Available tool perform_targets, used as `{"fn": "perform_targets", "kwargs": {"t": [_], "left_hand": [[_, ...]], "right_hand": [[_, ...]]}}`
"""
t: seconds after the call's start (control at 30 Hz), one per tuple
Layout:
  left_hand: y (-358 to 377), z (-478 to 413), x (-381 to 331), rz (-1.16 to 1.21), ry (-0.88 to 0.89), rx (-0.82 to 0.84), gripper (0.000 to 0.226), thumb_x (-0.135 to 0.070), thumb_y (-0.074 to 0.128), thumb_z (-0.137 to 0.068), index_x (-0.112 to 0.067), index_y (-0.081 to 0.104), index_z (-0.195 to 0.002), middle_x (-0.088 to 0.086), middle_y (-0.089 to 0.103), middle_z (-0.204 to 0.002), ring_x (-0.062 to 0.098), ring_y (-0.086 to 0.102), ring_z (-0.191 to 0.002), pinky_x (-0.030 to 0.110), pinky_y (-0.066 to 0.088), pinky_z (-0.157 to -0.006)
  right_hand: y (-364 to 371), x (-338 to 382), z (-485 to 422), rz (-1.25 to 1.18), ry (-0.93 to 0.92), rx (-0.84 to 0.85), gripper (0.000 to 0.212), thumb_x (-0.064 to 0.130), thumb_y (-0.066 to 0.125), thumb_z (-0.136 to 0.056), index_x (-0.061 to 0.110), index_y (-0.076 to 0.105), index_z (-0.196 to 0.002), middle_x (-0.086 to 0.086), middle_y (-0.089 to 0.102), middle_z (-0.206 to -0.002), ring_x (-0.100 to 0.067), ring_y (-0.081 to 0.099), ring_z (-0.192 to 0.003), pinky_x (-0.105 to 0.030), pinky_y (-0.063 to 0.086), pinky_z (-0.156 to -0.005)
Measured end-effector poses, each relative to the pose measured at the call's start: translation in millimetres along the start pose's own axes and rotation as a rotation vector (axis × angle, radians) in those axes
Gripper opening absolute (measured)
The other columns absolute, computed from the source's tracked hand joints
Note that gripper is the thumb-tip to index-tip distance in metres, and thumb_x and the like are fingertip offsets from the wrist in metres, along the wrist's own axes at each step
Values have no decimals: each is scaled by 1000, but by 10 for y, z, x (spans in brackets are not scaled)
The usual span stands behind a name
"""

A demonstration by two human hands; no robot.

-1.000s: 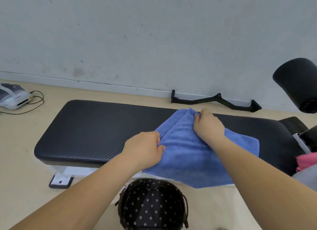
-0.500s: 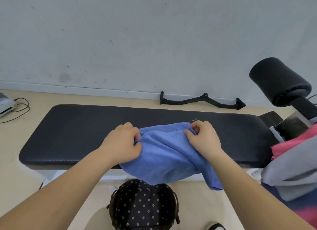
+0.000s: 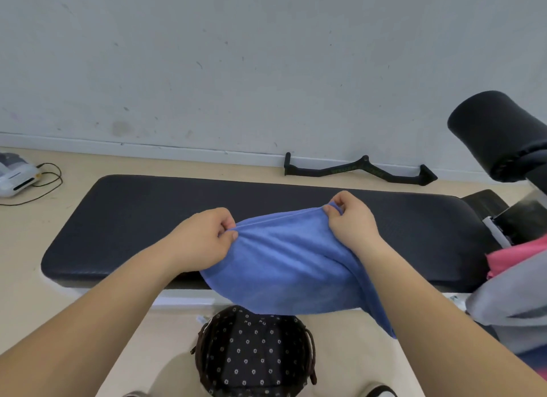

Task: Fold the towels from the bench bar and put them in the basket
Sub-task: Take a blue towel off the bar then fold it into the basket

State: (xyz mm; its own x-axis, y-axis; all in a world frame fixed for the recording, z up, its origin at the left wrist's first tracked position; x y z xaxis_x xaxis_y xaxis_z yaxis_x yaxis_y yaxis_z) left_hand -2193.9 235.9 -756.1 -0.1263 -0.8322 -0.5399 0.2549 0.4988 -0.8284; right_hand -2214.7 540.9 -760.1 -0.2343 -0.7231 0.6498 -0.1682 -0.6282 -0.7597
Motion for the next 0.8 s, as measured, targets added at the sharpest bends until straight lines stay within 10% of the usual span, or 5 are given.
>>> {"fn": "perform_targets", "kwargs": {"t": [0.37, 0.8], "left_hand": [[-100, -78, 180, -180, -155, -65, 28, -54, 53, -99, -30, 54, -85, -7, 64, -80, 14, 61, -75, 32, 45, -60], [-111, -27, 168, -303, -74, -10, 9, -35, 56, -100, -27, 57, -95, -7, 53, -100, 21, 46, -103, 36, 45, -83]], "right_hand": [[-7, -34, -104, 60, 73, 6, 14, 34, 58, -100, 25, 57, -90, 2, 64, -82, -16, 57, -75, -31, 44, -62], [-10, 66, -29, 318, -44, 27, 14, 39, 58, -99, 25, 60, -96, 0, 46, -113, -22, 52, -101, -38, 49, -75]]}}
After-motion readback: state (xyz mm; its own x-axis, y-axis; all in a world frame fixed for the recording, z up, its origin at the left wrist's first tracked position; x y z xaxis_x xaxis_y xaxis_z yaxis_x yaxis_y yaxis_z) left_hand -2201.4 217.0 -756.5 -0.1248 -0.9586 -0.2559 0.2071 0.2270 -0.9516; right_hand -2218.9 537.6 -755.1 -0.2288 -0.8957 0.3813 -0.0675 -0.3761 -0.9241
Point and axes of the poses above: each hand's wrist, its own z-axis away from the middle knuckle, its own y-axis out of the palm, x = y × z, the point moved 7 cm from there along -z, towards the middle knuckle
